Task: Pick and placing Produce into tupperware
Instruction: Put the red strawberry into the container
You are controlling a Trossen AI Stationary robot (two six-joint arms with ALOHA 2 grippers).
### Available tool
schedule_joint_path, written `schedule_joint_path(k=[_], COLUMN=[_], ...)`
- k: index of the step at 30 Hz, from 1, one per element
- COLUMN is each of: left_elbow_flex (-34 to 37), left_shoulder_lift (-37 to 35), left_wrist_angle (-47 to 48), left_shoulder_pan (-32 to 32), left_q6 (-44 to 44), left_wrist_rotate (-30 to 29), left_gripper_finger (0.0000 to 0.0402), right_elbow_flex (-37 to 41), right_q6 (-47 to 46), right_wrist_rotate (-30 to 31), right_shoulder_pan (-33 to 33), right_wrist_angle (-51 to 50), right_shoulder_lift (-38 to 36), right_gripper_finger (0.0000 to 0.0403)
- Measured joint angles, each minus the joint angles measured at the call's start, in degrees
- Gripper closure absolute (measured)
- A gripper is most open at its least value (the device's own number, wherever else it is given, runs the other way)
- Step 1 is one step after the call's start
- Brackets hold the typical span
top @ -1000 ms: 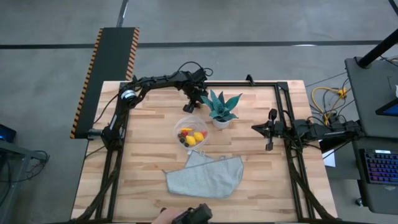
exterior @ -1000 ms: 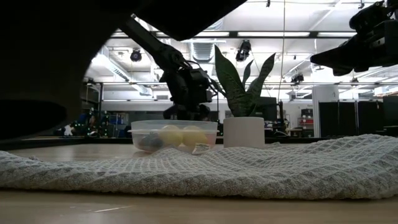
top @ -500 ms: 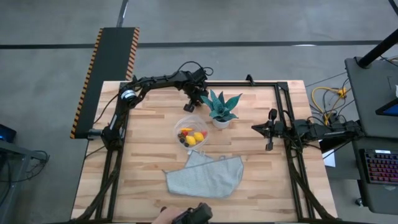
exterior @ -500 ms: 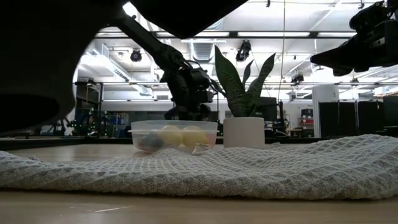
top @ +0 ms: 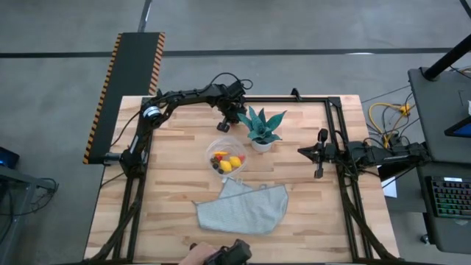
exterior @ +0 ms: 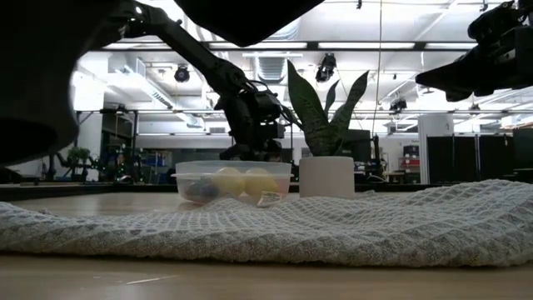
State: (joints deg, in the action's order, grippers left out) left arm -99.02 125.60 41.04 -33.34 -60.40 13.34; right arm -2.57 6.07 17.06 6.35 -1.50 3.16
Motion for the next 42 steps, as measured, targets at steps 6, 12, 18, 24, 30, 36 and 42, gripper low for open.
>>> schedule_joint_path(k=[6, 12, 18, 24, 30, 36, 42], left_elbow_flex=[0.00, 0.00, -0.48, -0.46, -0.37, 0.41, 3.72], left_shoulder_lift=[0.00, -0.73, -1.86, -3.38, -6.10, -11.62, -20.28], left_wrist_angle=[0.17, 0.76, 2.12, 3.48, 5.30, 8.44, 8.49], left_shoulder_pan=[0.00, 0.02, -0.02, 0.04, -0.04, 0.35, 1.76], left_q6=[-0.04, -0.04, 0.02, 0.07, 1.61, 6.62, 9.91], left_wrist_rotate=[-0.26, -2.97, -3.51, -3.88, -4.93, -5.07, -5.10], left_gripper_finger=[0.0401, 0.0401, 0.0401, 0.0401, 0.0401, 0.0401, 0.0401], right_elbow_flex=[0.01, 0.00, 0.00, 0.00, 0.00, 0.00, 0.00], right_q6=[0.01, 0.00, 0.00, 0.00, 0.00, 0.00, 0.01], right_wrist_rotate=[0.02, 0.02, 0.02, 0.02, 0.02, 0.02, 0.02], right_shoulder_pan=[0.00, 0.00, 0.00, 0.00, 0.00, 0.01, 0.01], right_wrist_angle=[0.02, 0.02, 0.04, 0.04, 0.04, 0.12, 0.43], right_shoulder_lift=[0.00, 0.00, 0.00, 0.00, 0.00, -0.01, 0.00], right_gripper_finger=[0.0394, 0.0394, 0.0394, 0.0394, 0.0394, 0.0394, 0.0394])
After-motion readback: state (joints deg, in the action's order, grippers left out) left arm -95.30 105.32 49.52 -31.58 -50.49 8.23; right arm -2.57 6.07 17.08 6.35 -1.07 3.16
